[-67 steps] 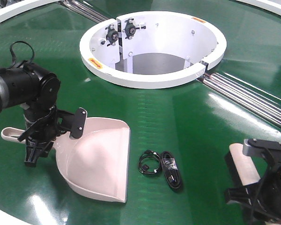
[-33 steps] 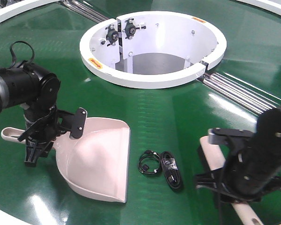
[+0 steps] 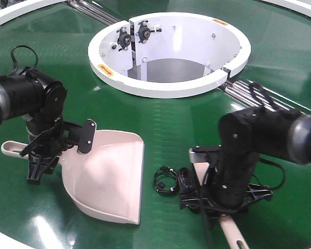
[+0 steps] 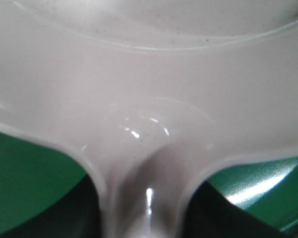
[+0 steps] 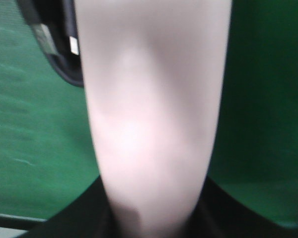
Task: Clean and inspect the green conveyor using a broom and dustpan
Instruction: 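Sweep the black cable into the dustpan with the brush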
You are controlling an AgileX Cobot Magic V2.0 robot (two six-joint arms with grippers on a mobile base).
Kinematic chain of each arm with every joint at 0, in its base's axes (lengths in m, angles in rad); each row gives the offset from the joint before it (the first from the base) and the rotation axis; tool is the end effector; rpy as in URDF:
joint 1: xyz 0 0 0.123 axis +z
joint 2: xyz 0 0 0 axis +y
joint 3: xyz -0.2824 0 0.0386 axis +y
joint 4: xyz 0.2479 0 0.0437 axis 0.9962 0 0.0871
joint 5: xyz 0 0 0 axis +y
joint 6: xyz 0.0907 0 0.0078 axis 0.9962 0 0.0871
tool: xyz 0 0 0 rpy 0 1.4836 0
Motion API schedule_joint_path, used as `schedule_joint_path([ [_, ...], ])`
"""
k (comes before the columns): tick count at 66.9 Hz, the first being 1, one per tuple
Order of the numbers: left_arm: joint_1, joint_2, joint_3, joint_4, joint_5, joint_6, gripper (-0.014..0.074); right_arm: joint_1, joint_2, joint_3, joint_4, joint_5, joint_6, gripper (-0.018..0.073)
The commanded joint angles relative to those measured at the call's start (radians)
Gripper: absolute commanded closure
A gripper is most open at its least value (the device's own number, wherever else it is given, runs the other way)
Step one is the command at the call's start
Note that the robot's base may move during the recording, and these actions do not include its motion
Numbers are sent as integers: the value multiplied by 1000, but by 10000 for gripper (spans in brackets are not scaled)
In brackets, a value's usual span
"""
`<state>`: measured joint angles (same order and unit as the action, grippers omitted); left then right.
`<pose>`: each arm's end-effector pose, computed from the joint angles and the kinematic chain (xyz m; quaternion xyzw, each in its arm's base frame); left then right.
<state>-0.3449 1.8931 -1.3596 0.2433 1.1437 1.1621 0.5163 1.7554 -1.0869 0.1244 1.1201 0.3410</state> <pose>0.3464 -0.1032 0.2014 -0.7165 -0.6888 -0.0971 0.0524 0.2557 0.1568 0.1844 0.0566 -0.9948 -0.0221 0.0817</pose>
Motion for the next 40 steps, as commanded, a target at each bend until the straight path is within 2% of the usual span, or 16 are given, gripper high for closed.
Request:
schedule_joint_path([
  [1,-10,-44,-25,8,23,13,603,27,1,-77,27,20,-5,563],
  [12,-10,-44,-25,8,23,13,603,78,76,-185,86,34,-13,563],
  [29,-10,-44,-25,8,23,13,603,145,221,-406,258,76,-77,563],
  [40,-10,-44,-25,8,23,13,603,194,287,-566,278,98,-81,563],
])
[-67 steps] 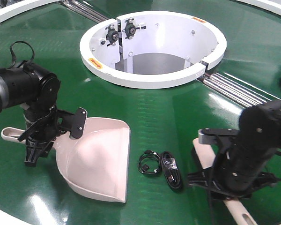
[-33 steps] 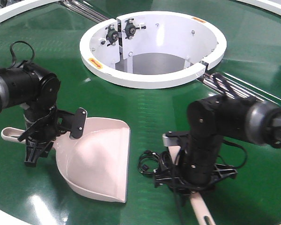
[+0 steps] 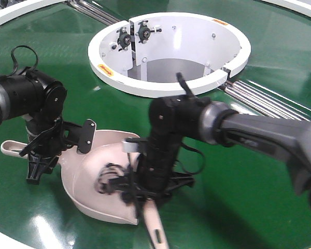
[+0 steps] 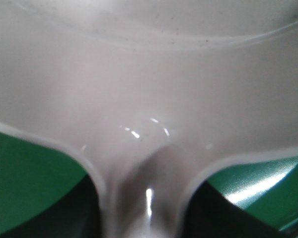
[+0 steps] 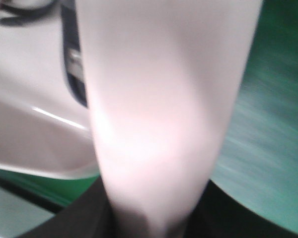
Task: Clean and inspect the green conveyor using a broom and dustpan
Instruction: 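Sweep the black cable into the dustpan with the brush, then carry the brush back and lower it onto the belt with the right gripper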
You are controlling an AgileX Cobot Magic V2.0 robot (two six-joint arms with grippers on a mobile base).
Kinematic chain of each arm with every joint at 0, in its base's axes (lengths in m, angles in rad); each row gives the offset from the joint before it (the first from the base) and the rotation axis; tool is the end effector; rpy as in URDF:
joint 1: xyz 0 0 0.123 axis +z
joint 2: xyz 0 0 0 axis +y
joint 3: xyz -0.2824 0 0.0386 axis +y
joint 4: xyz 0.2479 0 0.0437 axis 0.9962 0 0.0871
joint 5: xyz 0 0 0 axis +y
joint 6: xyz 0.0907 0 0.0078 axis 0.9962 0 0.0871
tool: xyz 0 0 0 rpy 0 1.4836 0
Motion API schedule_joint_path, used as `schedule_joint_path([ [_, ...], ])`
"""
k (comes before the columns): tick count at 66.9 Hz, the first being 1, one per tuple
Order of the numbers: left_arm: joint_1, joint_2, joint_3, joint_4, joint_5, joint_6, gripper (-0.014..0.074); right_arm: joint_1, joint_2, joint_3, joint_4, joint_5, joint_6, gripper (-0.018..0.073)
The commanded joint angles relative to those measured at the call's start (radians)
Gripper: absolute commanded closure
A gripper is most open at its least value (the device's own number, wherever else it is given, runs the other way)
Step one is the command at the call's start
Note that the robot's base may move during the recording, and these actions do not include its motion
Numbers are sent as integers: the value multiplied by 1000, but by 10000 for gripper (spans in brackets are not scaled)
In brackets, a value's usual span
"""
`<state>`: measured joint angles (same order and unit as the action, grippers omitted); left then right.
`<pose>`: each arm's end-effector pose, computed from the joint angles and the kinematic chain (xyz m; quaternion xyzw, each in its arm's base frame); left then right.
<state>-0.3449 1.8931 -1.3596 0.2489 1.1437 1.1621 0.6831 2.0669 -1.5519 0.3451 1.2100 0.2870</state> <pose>0.3466 -0.1028 0.2015 -0.7172 -0.6877 -0.0994 0.0534 0.2932 0.2758 0.1827 0.1291 -0.9783 -0.1249 0.1031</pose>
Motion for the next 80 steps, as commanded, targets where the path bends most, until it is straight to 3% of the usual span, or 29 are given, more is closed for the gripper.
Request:
schedule_joint_path([
  [1,-10,-44,-25,2,23,13,603,32,-19,-115,58,11,-27,563],
  [13,-10,-44,-25,2,23,13,603,49,8,-229,54,33,-24,563],
  [28,-10,-44,-25,2,23,13,603,29,-9,-245,45,51,-37,562],
  [40,-10,-44,-25,2,23,13,603,-8,-63,-245,-57,66,-49,561],
  [59,-10,-44,-25,2,23,13,603,-122,-191,-202,-164,66,-101,561],
  [80,-10,-44,-25,2,23,13,603,-310,-367,5,-203,19,-229,561],
])
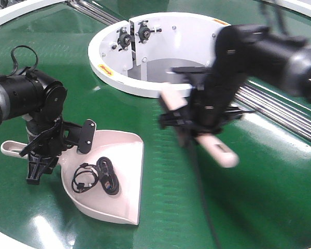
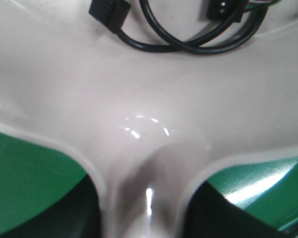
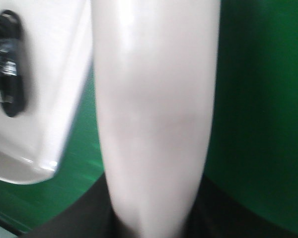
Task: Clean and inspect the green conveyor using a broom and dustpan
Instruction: 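Carry the brush back and lower it onto the belt with the right gripper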
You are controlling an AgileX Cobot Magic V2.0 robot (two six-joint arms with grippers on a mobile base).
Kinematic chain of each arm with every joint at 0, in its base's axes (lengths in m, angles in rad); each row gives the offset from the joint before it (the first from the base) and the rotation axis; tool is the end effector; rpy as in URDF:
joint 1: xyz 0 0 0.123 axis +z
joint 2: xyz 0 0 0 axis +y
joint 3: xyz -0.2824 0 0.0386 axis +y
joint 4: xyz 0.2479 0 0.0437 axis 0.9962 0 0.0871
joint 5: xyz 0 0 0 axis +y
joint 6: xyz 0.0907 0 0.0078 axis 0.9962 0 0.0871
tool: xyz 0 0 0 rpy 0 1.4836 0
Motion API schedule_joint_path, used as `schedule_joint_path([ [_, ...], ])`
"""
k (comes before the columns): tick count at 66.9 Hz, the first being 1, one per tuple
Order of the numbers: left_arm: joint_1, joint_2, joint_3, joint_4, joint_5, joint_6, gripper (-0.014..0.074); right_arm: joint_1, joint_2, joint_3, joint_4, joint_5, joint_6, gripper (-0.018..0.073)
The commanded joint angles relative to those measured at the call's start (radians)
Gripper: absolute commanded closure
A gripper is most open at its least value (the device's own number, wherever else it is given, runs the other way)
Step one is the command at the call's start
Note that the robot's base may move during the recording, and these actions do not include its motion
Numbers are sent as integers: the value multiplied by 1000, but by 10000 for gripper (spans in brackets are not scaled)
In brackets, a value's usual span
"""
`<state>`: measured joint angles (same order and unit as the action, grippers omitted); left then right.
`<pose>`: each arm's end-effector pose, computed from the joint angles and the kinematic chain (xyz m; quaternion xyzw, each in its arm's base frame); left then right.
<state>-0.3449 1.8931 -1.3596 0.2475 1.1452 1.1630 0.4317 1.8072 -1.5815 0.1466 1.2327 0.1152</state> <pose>0.3464 -0.1029 0.2015 -0.7172 -0.6877 -0.0986 0.0539 0.3336 0.1675 0.2873 -0.1393 0.9827 0.0954 0.0765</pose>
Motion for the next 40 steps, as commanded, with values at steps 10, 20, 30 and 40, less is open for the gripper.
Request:
schedule_joint_path([
  [10,-10,-44,-25,4,22,12,603,-140,-188,154,-6,-44,-77,561],
  [20,-10,-44,-25,4,22,12,603,-198,-256,264,-13,-76,-153,561],
  [30,-10,-44,-25,4,22,12,603,-230,-294,362,-23,-94,-192,561],
  [40,-10,-44,-25,4,22,12,603,-250,-297,443,-40,-137,-187,561],
])
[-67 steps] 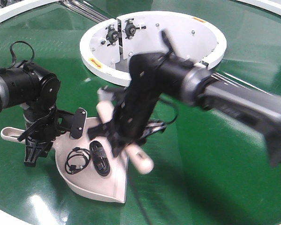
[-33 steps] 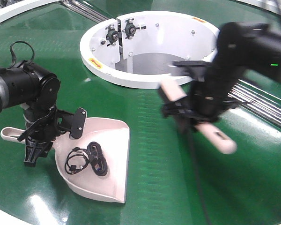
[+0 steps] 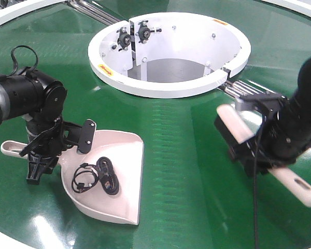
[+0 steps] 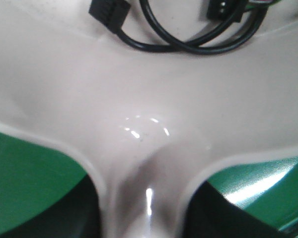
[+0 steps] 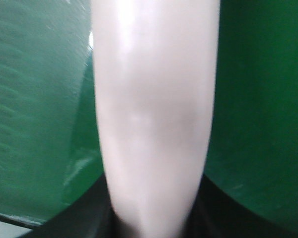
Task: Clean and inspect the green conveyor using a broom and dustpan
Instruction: 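Carry the brush back and lower it onto the belt with the right gripper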
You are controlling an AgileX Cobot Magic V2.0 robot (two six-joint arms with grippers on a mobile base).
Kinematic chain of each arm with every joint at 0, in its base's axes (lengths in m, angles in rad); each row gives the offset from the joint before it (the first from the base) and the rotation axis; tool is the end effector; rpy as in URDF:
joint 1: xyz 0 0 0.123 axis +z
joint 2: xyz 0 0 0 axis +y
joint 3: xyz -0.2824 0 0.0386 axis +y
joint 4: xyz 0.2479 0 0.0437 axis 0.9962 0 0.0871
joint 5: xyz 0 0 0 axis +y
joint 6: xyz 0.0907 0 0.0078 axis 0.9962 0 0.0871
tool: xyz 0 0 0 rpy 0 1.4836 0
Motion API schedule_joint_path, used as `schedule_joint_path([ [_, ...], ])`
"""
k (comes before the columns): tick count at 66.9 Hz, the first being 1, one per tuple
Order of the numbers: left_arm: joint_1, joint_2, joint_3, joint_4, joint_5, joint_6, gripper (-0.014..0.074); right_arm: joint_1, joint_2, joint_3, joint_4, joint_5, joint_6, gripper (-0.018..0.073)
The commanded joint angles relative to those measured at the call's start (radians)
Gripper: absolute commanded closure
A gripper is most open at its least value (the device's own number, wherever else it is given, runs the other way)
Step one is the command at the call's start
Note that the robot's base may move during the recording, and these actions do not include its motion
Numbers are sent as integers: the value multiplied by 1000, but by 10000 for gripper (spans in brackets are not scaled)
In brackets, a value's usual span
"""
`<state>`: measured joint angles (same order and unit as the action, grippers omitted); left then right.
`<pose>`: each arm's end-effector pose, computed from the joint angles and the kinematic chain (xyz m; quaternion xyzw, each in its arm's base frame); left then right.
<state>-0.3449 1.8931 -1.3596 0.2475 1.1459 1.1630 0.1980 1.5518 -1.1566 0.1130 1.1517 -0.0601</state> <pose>0.3464 -0.1028 0.2015 -0.7172 -0.6877 -0.0985 0.0543 0.2815 0.0660 0.2610 -0.1084 0.9912 0.0565 0.0517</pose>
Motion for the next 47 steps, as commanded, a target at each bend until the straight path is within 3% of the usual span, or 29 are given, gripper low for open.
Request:
schedule_joint_path([
  [1,-10,-44,-25,4,21,12,603,-16,-41,32,-5,-64,-11,561],
  [24,-10,-44,-25,4,21,12,603,-16,-38,182,-12,-233,32,561],
  [47,-10,-44,-25,3,21,12,603,-15,28,197,-13,-218,26,549],
])
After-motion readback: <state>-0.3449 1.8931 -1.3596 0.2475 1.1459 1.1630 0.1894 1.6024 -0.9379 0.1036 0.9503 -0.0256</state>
